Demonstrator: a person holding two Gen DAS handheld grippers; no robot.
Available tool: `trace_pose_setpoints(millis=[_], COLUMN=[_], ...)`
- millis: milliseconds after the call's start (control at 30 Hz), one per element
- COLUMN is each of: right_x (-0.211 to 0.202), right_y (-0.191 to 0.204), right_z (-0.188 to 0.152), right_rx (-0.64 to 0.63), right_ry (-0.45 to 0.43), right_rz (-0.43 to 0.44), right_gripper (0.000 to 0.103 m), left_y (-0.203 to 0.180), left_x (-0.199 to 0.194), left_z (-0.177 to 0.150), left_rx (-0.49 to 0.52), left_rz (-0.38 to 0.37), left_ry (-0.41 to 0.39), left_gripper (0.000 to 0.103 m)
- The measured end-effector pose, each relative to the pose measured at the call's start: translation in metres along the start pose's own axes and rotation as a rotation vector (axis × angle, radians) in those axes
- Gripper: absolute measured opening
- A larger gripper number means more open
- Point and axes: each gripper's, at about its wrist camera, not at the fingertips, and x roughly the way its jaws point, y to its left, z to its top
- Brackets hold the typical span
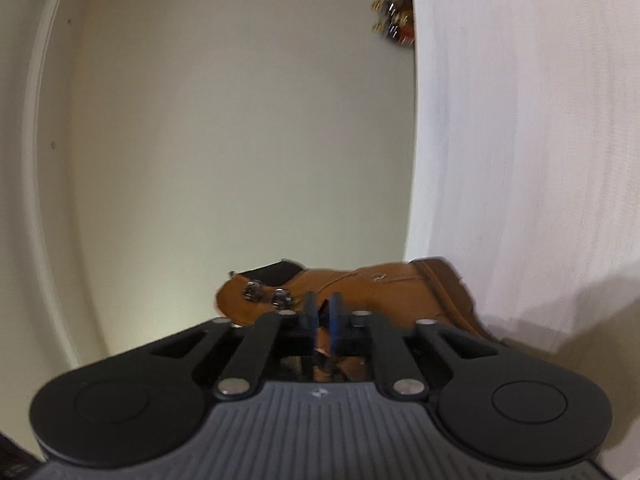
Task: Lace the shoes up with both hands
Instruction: 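Release the boot with both grippers and set it down on the table, then grasp the brown lace end with the left gripper and pull it away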
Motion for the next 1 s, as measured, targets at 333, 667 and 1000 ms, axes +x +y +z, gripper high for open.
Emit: trace_pose_setpoints(millis=[333,667,1000], right_x=[-0.139,-0.105,-0.007], right_y=[0.069,0.132,0.147], right_z=[0.04,-0.02,-0.044], right_rx=[-0.253,-0.539,-0.888], right_ry=[-0.517,-0.367,0.183], right_rz=[-0.882,-1.114,-0.866], right_gripper=[0.003,0.018,0.02], left_y=[0.034,0.027,0.007], left_x=[0.019,0.036,0.051], left_z=[-0.048,-0.068,-0.063], left_rx=[0.051,0.271,0.111], left_rz=[0.159,0.085,0.202], left_ry=[0.032,-0.068,-0.14], left_gripper=[0.018,0.02,0.021])
